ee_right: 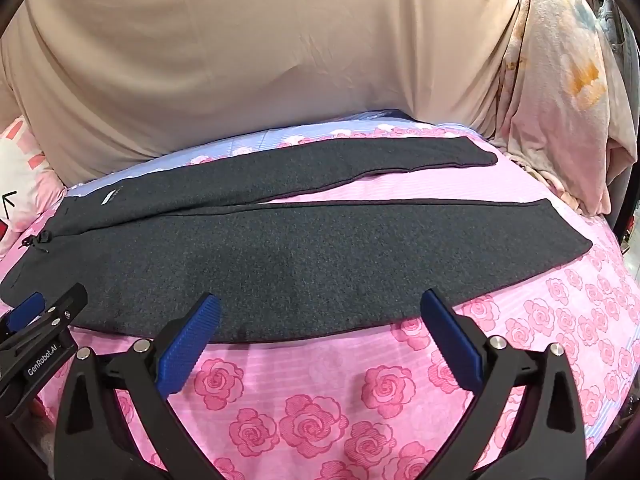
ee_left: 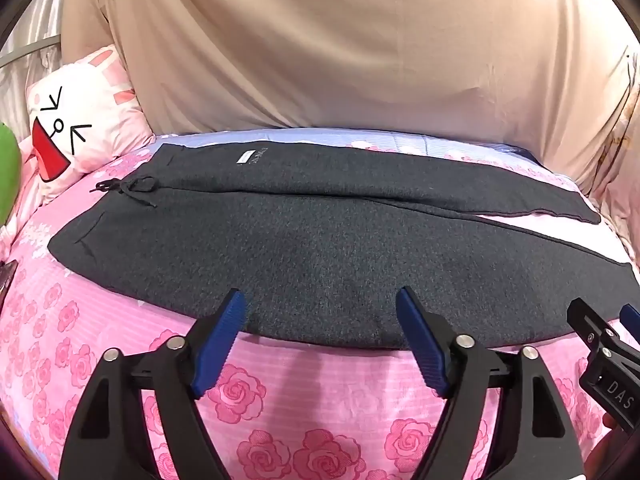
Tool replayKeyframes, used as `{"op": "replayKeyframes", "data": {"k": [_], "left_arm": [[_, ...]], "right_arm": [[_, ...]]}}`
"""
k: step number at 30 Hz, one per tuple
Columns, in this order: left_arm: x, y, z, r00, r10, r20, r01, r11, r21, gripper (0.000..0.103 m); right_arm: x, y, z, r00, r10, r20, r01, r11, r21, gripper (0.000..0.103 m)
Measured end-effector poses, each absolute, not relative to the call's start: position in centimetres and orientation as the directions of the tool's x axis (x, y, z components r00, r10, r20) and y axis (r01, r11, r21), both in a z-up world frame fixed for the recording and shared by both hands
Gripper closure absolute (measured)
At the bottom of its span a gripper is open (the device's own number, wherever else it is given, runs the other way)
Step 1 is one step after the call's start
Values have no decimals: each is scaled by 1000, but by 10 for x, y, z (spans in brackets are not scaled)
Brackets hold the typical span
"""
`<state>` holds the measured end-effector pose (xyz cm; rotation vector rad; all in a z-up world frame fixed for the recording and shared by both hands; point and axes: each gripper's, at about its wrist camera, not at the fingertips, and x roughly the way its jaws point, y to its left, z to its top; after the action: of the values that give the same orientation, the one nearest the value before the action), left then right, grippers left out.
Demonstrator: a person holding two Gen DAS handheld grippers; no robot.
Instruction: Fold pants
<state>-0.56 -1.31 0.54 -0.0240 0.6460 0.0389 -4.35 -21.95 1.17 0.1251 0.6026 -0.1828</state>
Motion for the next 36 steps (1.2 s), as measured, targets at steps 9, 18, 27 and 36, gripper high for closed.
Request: {"op": "replayKeyframes", "data": {"k": [9,18,27,36], "left_arm": [[-4,-13,5,795,34,-605,-47,999,-5,25],[-3,-13,4,794,34,-607,-47,999,-5,24],[-2,-15,2,791,40,-610,-46,999,6,23],[-2,-14,2,793,40,-608,-45,999,7,23]], "right_arm": [[-41,-215,12,804,-133,-580,206,977,62,5],[-41,-216,10,805,-132,-578,205,977,63,5],[-41,-216,10,805,-130,-579,204,977,64,5],[-41,-216,10,805,-129,-580,203,977,64,5]]}}
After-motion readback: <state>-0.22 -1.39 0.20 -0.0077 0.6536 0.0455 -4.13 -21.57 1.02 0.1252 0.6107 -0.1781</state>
